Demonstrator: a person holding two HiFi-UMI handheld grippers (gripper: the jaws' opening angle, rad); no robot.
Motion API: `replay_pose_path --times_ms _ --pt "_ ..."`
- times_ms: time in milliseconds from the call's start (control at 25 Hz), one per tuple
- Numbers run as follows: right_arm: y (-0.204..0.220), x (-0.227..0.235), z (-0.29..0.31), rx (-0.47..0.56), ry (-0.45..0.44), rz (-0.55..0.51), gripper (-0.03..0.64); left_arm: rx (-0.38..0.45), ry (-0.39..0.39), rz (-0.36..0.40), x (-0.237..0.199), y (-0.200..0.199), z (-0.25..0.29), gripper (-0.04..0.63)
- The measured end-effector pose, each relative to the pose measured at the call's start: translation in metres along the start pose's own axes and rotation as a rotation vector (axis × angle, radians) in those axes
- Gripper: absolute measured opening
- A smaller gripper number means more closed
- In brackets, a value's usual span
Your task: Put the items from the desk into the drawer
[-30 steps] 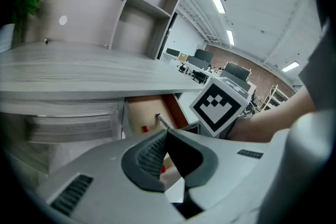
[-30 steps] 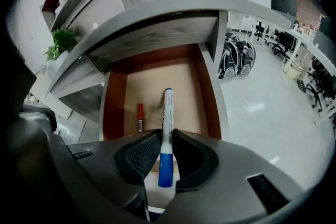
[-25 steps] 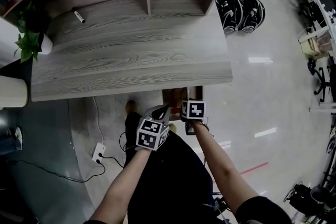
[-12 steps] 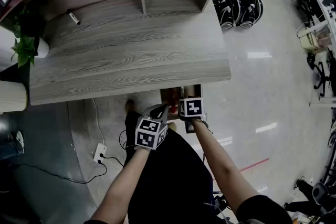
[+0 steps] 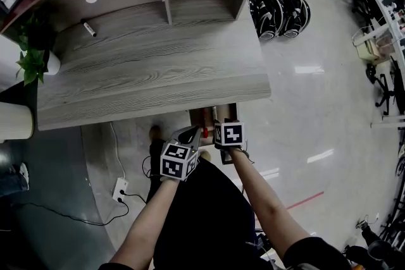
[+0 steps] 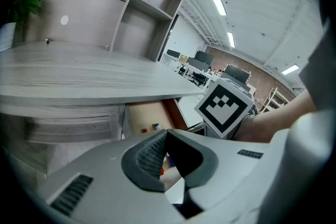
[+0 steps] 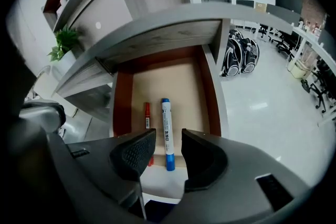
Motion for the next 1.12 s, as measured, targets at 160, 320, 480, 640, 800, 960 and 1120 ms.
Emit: replay_pose_path --times_ms 160,320,480,640,800,960,1120 --pt "-0.006 -0.006 -0.021 0.091 -0.056 0.017 0.133 0.029 0.016 -0.007 0.008 -0.008 -0.004 -0.005" --pt "-0.012 -0.011 -0.053 0.181 -0.102 0.078 0.133 0.066 0.042 -0.04 0.019 -0.02 -0.011 -0.005" --pt "-0.026 -0.016 -0.089 0.301 -0.16 0.123 0.133 0.113 0.064 -0.025 0.029 -0.038 -0.02 -0.005" --pt "-0.046 -0.027 -0.127 0.448 -0.21 0.16 0.121 0.174 0.097 -0.014 0.039 -0.057 -0.034 -0.005" --pt "-0.066 -0.041 -0.163 0.581 -0.27 0.203 0.12 0.223 0.102 -0.001 0.046 -0.077 -0.046 -0.005" --pt "-0.083 -0.052 -0.2 0.7 -0.291 0.2 -0.009 0.319 0.111 0.02 0.053 -0.11 -0.066 -0.005" --pt "-0.089 -0.064 -0.221 0.775 -0.29 0.172 -0.009 0.382 0.115 0.046 0.054 -0.133 -0.076 -0.005"
Point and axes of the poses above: the fingertips, and each gripper's own axes: z forward along the fingers, x to its right, y out of its underside, the point moved 2 cm from there along -z, backward along the fingers, and after that the axes turned 2 degrees about -x, right-handed, at the moved point
